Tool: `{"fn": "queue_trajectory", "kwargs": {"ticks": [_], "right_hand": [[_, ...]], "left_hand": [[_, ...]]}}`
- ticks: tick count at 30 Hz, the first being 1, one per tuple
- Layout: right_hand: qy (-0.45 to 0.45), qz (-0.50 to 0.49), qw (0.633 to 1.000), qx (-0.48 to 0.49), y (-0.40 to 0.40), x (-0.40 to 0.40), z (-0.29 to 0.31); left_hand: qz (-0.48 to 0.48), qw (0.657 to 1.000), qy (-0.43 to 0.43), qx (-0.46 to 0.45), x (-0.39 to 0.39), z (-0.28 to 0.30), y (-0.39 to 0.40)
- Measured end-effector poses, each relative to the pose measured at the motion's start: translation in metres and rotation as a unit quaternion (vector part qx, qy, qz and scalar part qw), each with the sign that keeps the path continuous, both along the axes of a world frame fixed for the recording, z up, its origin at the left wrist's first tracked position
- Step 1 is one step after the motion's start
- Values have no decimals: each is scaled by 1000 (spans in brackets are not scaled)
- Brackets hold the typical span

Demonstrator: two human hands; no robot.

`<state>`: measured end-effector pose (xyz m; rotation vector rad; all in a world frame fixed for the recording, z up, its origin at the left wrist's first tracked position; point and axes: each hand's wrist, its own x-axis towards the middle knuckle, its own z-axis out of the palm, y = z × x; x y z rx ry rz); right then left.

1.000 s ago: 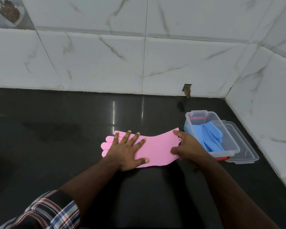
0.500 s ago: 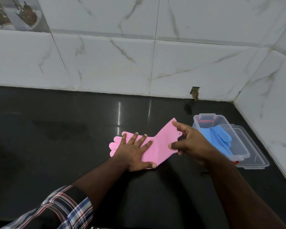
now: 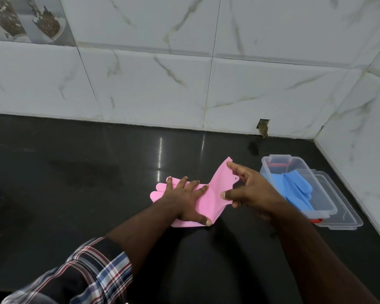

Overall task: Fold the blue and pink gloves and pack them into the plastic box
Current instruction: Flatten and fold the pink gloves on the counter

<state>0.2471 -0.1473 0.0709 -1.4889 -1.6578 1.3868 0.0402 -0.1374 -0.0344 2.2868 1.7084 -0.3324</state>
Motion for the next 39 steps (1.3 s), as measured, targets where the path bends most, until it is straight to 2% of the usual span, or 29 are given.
{"fn": "queue_trajectory", "kwargs": {"ticks": [9, 16, 18, 20, 21, 22, 24, 25, 26, 27, 33, 36, 39], "right_hand": [[-32, -5, 999, 2, 0, -3, 8], [-22, 20, 999, 13, -1, -22, 19], [-37, 28, 999, 25, -1, -32, 21], [-49, 40, 997, 36, -3, -43, 21], [-60, 45, 996, 42, -3, -49, 21], [-73, 51, 995, 46, -4, -56, 21], [-114, 67, 990, 51, -6, -71, 20], [-135, 78, 986, 53, -8, -80, 19], [-151, 91, 983, 57, -9, -88, 19], [-164, 107, 978, 65, -11, -95, 18], [-241, 146, 954, 105, -11, -125, 7], [-265, 159, 945, 108, -10, -135, 6], [-268, 167, 943, 108, -13, -139, 2]], "left_hand": [[10, 998, 16, -62, -10, 14, 5], [-3, 1000, -10, -28, -20, 15, 1], [6, 999, -41, -14, -23, 18, -4], [54, 988, -144, 19, -27, 24, -9], [104, 965, -236, 38, -30, 29, -12], [168, 924, -340, 50, -32, 37, -14], [284, 804, -522, 19, -38, 55, -20], [313, 750, -582, -19, -40, 63, -22], [323, 714, -619, -54, -44, 70, -24], [321, 698, -636, -79, -47, 75, -26], [308, 695, -634, -140, -62, 82, -35], [290, 735, -596, -142, -63, 78, -37], [290, 798, -520, -93, -60, 76, -36]]}}
